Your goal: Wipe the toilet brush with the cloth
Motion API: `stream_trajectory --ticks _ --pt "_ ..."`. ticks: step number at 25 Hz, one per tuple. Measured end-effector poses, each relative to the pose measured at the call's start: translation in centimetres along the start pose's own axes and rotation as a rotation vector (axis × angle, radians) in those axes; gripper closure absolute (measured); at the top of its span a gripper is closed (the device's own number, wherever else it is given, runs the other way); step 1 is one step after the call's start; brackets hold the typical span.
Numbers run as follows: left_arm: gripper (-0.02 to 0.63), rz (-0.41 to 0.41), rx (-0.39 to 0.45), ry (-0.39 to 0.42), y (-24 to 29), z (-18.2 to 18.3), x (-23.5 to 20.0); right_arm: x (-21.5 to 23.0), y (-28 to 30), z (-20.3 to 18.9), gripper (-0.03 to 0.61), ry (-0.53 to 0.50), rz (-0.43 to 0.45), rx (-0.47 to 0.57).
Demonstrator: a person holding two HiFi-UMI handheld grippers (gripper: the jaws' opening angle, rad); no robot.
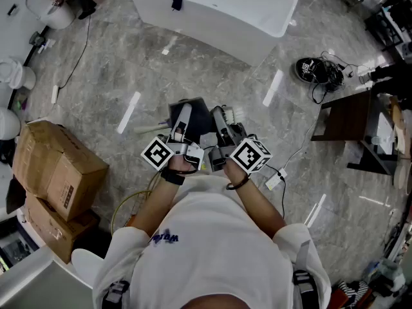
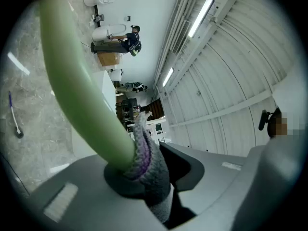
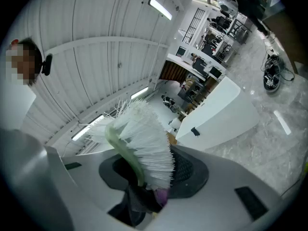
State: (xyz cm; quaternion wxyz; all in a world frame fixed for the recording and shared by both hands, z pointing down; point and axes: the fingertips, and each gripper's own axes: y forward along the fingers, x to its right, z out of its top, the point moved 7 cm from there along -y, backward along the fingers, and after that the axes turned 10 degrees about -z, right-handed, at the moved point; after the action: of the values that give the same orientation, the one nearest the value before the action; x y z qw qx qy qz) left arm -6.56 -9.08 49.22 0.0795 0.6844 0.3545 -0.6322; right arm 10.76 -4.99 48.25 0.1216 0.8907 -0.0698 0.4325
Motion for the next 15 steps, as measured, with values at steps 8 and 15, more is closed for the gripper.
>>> stream_trajectory --ticks 8,15 --pt "0.506 -0.034 -0.155 0.173 0.0 -1.5 1.1 0.2 -1.1 0.4 0.417 0.024 0.015 0.036" --pt "0.506 -0.075 -0.199 0.268 1.4 -2.0 2.1 0.3 -1.4 1.3 0.419 0.074 0.01 0.078"
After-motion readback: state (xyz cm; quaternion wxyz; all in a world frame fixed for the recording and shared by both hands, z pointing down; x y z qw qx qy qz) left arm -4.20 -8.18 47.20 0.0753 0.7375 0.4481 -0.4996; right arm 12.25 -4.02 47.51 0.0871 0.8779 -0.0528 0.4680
